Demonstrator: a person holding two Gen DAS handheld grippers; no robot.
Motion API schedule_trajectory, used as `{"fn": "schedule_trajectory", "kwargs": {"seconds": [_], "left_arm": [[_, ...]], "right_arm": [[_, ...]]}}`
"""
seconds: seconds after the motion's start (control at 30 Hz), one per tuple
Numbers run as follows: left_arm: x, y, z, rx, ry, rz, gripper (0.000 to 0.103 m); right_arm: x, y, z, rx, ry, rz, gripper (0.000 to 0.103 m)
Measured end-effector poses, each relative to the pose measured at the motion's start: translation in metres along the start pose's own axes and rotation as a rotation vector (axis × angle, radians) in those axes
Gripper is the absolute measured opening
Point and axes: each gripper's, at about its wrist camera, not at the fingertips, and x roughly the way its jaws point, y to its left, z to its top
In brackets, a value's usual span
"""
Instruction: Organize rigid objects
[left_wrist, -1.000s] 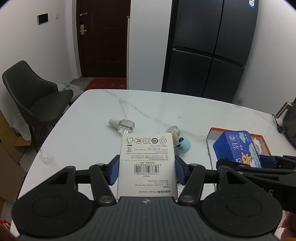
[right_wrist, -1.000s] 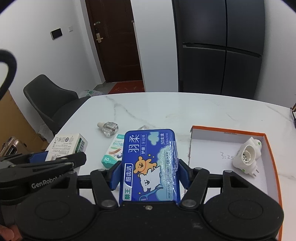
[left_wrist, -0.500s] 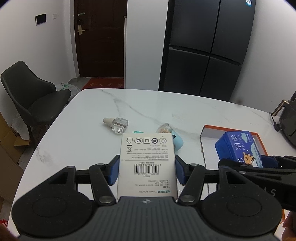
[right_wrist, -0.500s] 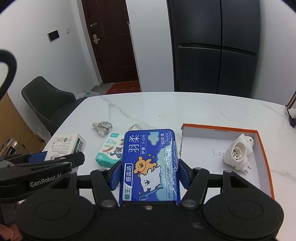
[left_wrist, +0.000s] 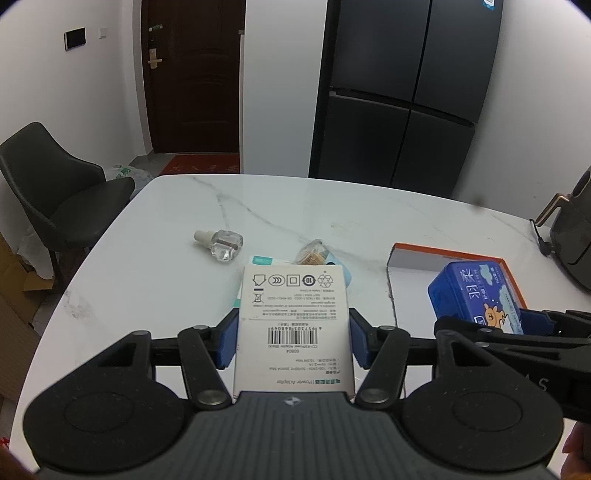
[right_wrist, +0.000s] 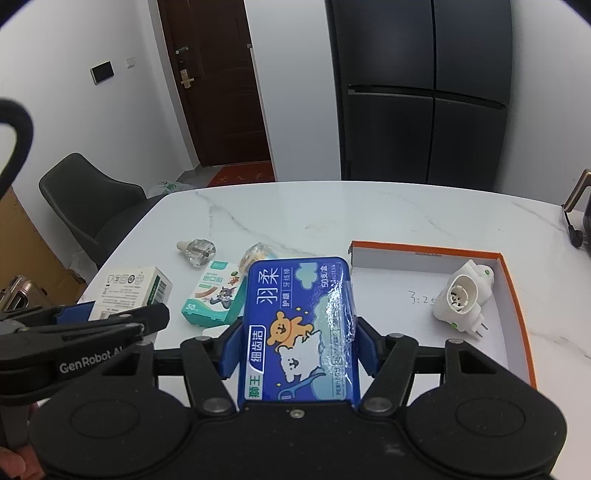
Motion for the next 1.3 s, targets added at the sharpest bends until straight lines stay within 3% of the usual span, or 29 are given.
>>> {"fn": "schedule_trajectory", "kwargs": {"seconds": [1.3], "left_arm": [[0.001, -0.055, -0.01, 0.057, 0.016, -0.073, 0.06]], "right_arm": [[0.022, -0.015, -0.012, 0.094, -0.015, -0.116, 0.074]]}}
